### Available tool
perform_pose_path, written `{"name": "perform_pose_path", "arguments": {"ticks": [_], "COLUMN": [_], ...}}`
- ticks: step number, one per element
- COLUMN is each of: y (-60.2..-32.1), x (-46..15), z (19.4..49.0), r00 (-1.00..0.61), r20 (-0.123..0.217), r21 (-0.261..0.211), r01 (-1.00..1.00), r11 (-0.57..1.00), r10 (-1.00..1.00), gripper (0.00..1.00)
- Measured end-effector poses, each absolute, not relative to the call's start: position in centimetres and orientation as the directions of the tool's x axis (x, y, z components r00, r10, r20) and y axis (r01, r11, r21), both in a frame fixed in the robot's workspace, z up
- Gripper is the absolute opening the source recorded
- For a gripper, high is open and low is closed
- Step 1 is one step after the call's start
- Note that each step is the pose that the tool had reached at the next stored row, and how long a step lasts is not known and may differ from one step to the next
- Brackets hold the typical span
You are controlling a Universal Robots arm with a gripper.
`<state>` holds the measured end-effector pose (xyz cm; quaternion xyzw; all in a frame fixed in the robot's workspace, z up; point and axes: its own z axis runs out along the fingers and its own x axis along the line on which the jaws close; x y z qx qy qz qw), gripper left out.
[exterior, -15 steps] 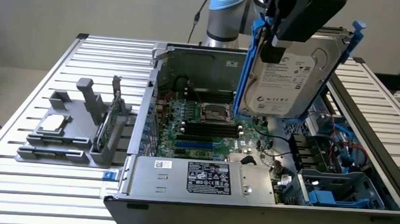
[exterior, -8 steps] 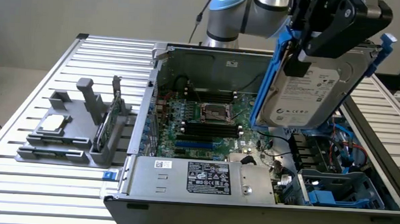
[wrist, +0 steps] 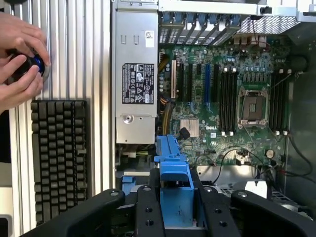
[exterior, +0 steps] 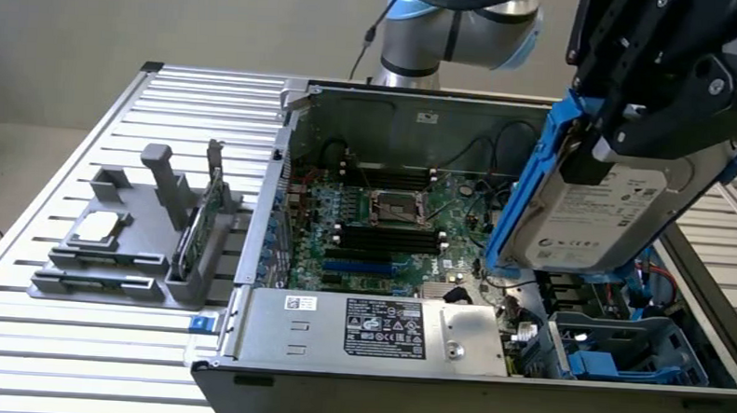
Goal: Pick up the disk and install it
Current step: 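Pick up the disk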
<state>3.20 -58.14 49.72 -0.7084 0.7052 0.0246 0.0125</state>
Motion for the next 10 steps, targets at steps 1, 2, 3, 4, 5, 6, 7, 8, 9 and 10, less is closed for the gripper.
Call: {"name": "perform_pose_path", "arguments": {"ticks": [1,2,3,4,5,6,7,8,9,10], "y": [-58.5,-58.8,-59.1,-59.4,-59.6,-59.8,-60.0,-60.2,-60.4,-60.5], "x": [3.4,3.7,4.0,4.3,4.7,5.1,5.5,6.0,6.5,6.9], "z": [49.6,49.5,49.4,49.4,49.3,49.2,49.1,49.0,48.9,48.8], "r00": [0.004,0.004,0.004,0.004,0.004,0.004,0.004,0.004,0.004,0.004], "r20": [-0.052,-0.052,-0.052,-0.052,-0.052,-0.052,-0.052,-0.052,-0.052,-0.052], "r21": [0.017,0.017,0.017,0.017,0.017,0.017,0.017,0.017,0.017,0.017], "r01": [-1.0,-1.0,-1.0,-1.0,-1.0,-1.0,-1.0,-1.0,-1.0,-1.0], "r11": [-0.005,-0.005,-0.005,-0.005,-0.005,-0.005,-0.005,-0.005,-0.005,-0.005], "r10": [-0.999,-0.999,-0.999,-0.999,-0.999,-0.999,-0.999,-0.999,-0.999,-0.999], "gripper": [0.33,0.33,0.33,0.33,0.33,0.33,0.33,0.33,0.33,0.33]}}
